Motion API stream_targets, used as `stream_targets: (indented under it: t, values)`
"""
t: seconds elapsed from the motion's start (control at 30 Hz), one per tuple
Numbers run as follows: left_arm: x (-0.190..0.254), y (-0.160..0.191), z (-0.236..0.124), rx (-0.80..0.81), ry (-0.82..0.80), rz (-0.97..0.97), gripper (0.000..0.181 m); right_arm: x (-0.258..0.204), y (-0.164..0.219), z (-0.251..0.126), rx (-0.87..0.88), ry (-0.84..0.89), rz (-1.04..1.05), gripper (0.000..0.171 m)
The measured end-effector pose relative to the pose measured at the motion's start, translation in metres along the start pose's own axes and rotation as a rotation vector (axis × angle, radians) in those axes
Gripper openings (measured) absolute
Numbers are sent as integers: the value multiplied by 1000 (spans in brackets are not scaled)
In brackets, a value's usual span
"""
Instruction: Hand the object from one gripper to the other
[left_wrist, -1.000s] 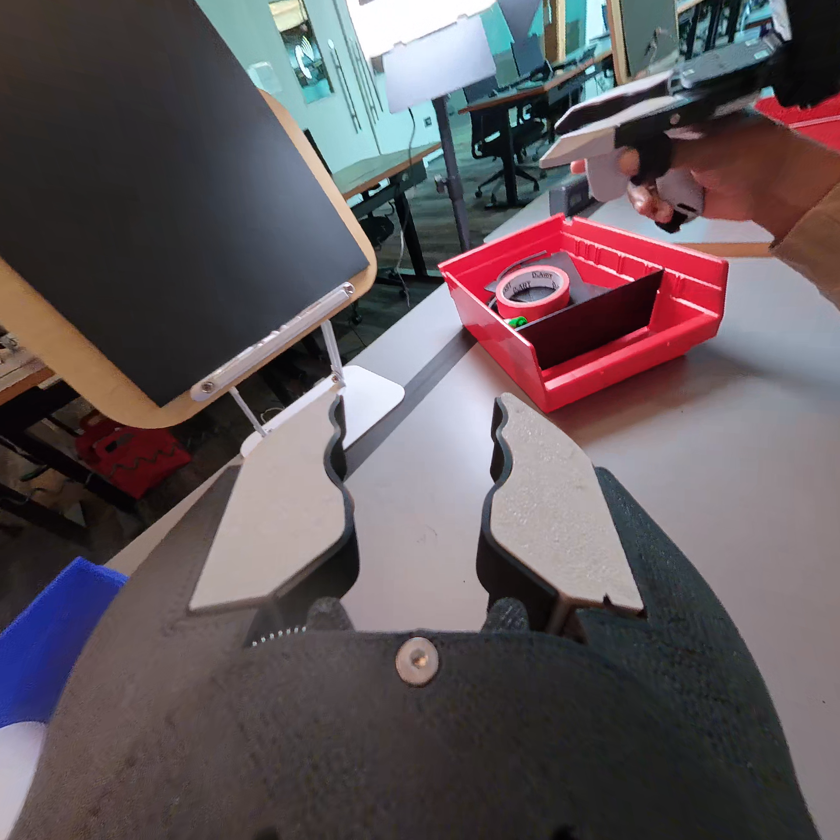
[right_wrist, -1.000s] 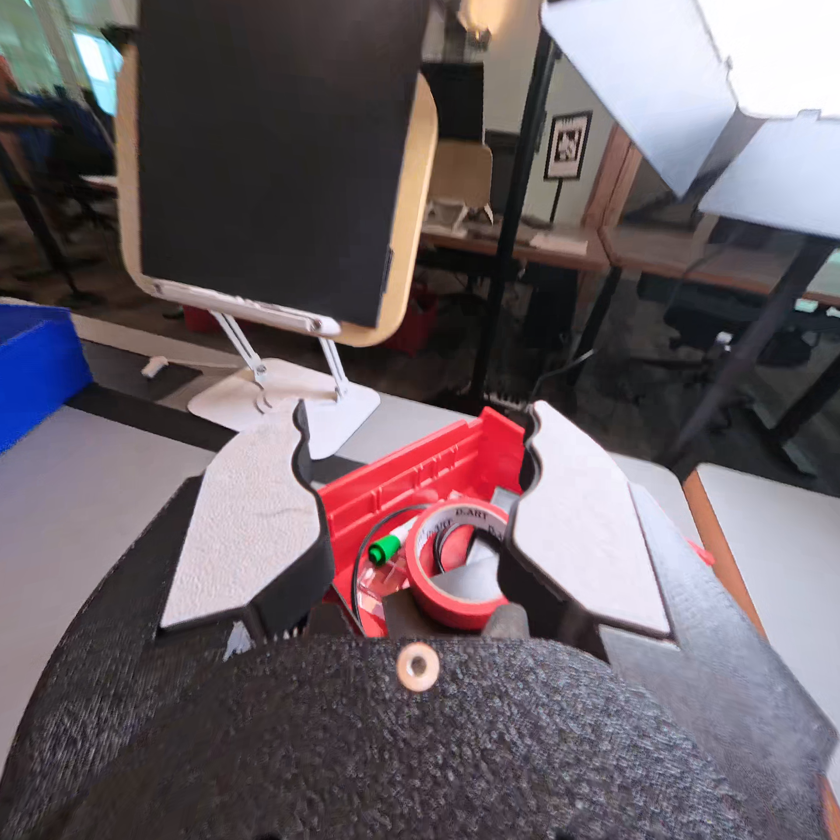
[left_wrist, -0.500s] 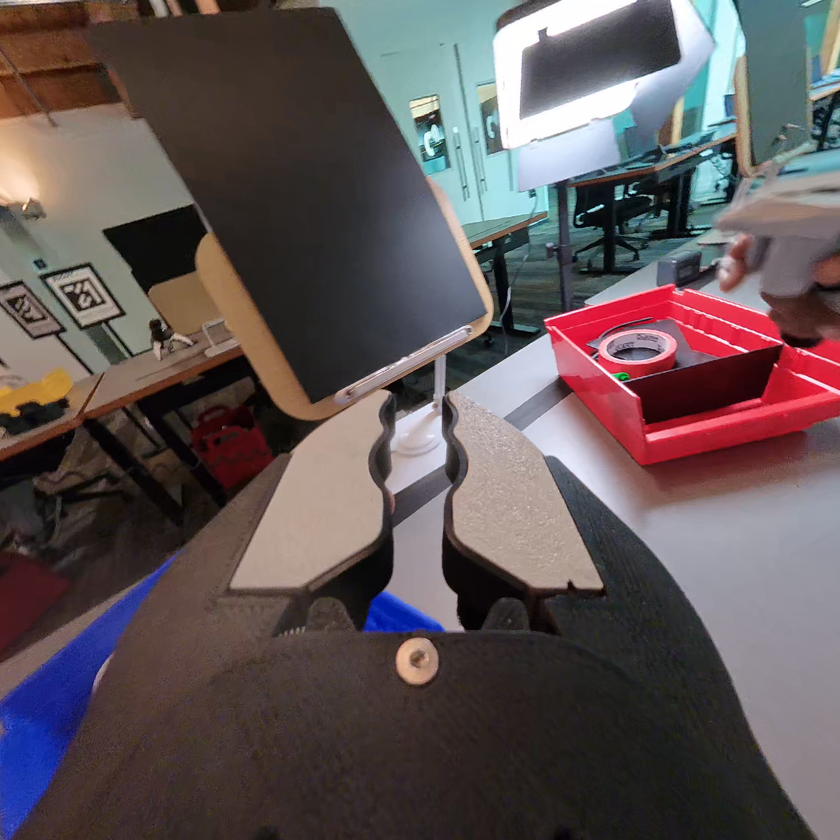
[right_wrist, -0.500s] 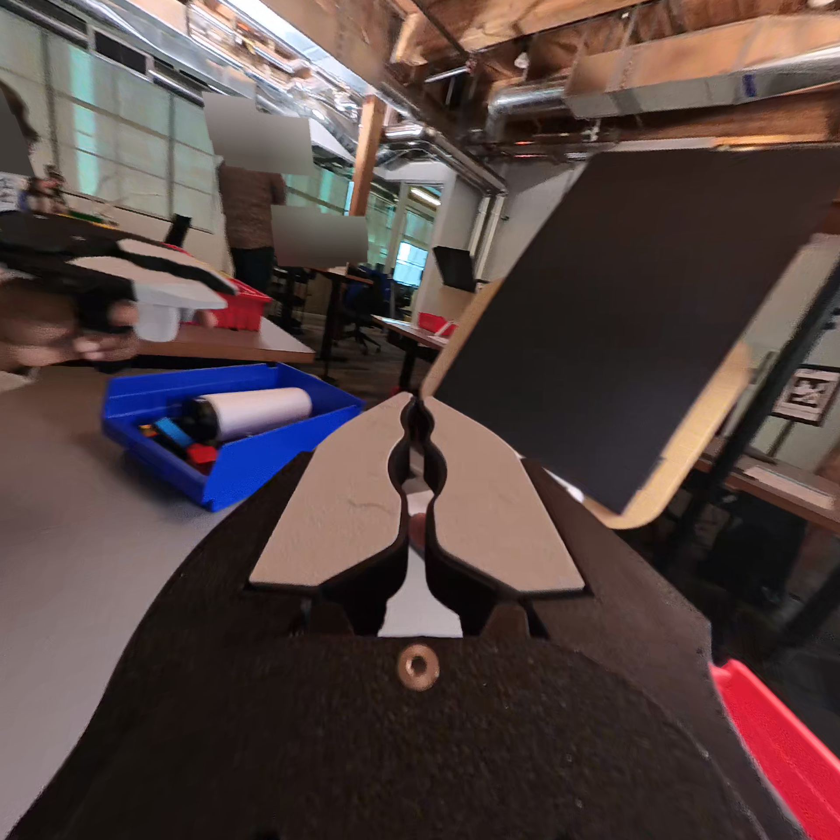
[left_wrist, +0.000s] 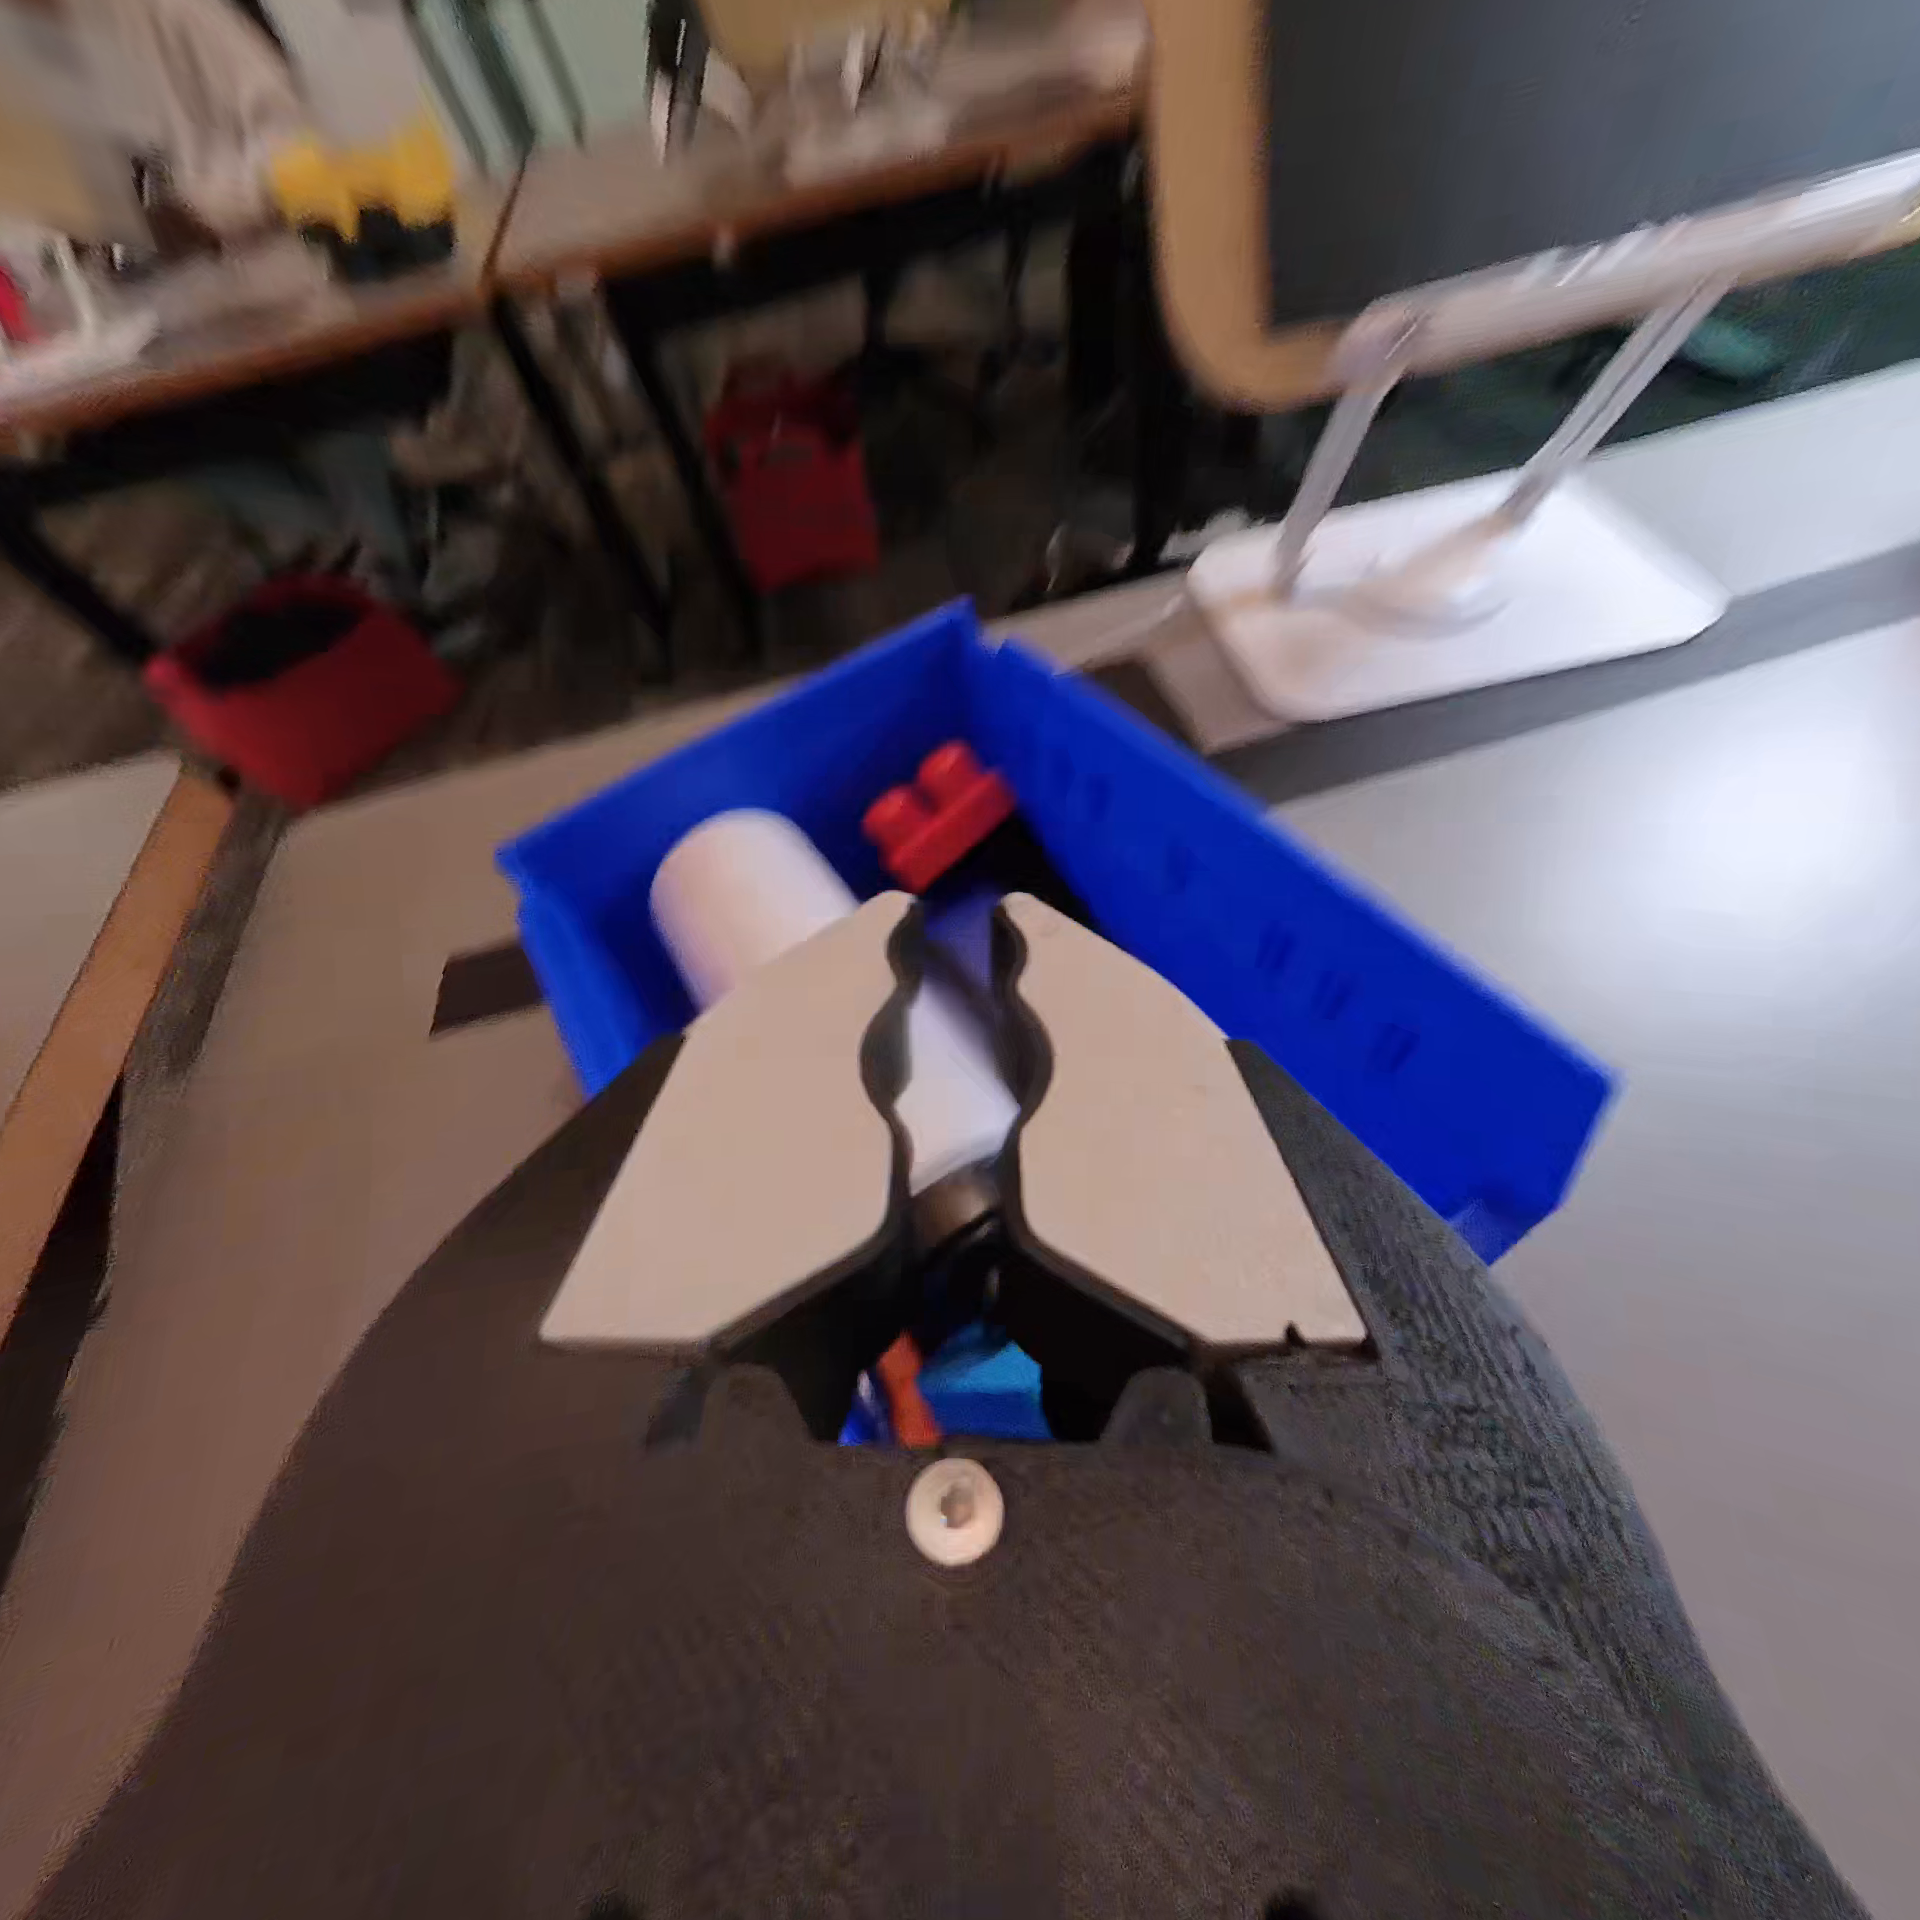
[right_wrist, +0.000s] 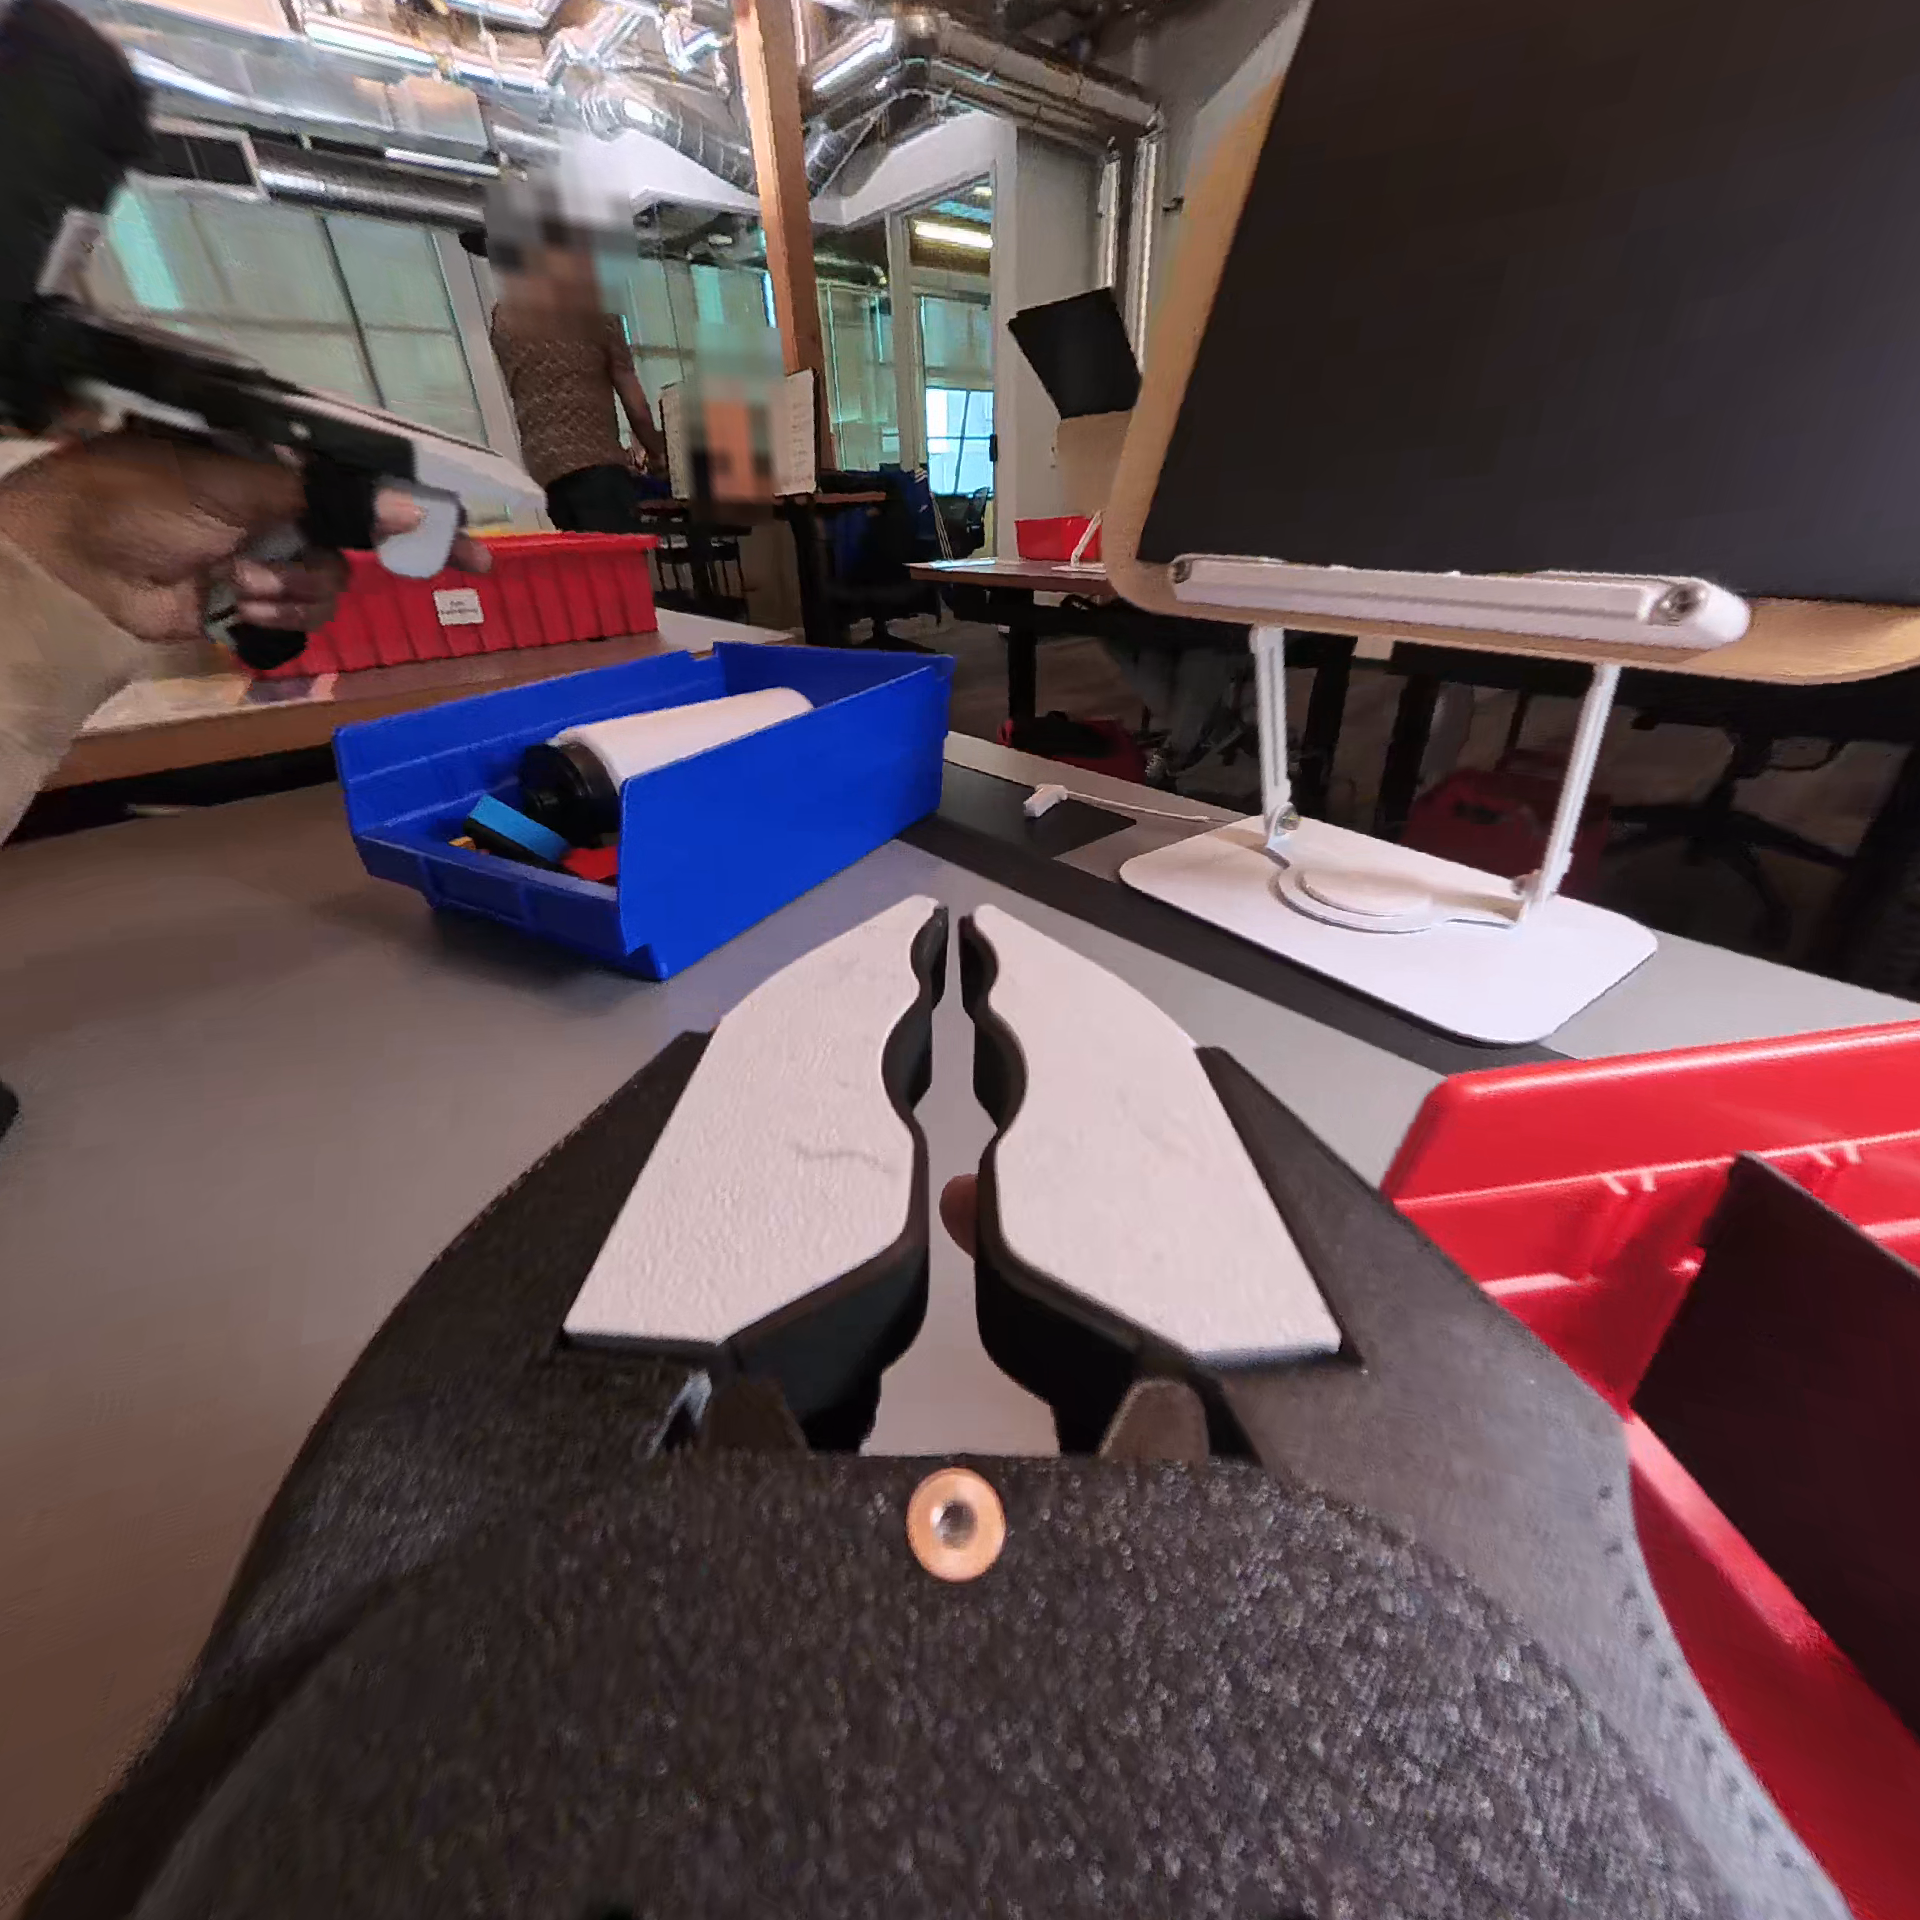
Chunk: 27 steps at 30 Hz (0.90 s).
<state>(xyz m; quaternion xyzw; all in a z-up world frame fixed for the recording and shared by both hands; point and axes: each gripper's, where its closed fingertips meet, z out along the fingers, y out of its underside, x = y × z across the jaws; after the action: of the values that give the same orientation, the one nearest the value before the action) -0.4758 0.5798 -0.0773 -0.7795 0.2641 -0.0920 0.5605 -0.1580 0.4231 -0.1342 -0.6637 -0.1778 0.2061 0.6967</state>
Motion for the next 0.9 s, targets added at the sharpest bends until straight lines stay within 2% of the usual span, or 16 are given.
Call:
stream_targets:
  t: [0.07,0.17,0.23,0.3,0.5,0.67,0.8,0.9]
  values:
    - [-12,31,12,-139,-29,-28,30,-10,8,2,-27,-23,-44,0]
    - [-6,73,29,-329,36,-141,66,-18,18,6,-67,-42,-59,0]
    - [-1,93,39,-424,28,-146,77,-17,24,7,-89,-40,-53,0]
    - [-5,111,47,-504,-50,-108,86,-14,28,7,-110,-30,-51,0]
    - [-16,137,56,-649,-251,49,93,2,19,2,-109,8,-39,0]
    - [-21,144,61,-671,-280,38,93,7,29,4,-146,11,51,0]
    - [-29,145,62,-667,-299,99,87,-1,37,7,-178,-12,31,0]
    - [-31,133,55,-644,-285,176,82,-5,44,8,-206,-23,0,0]
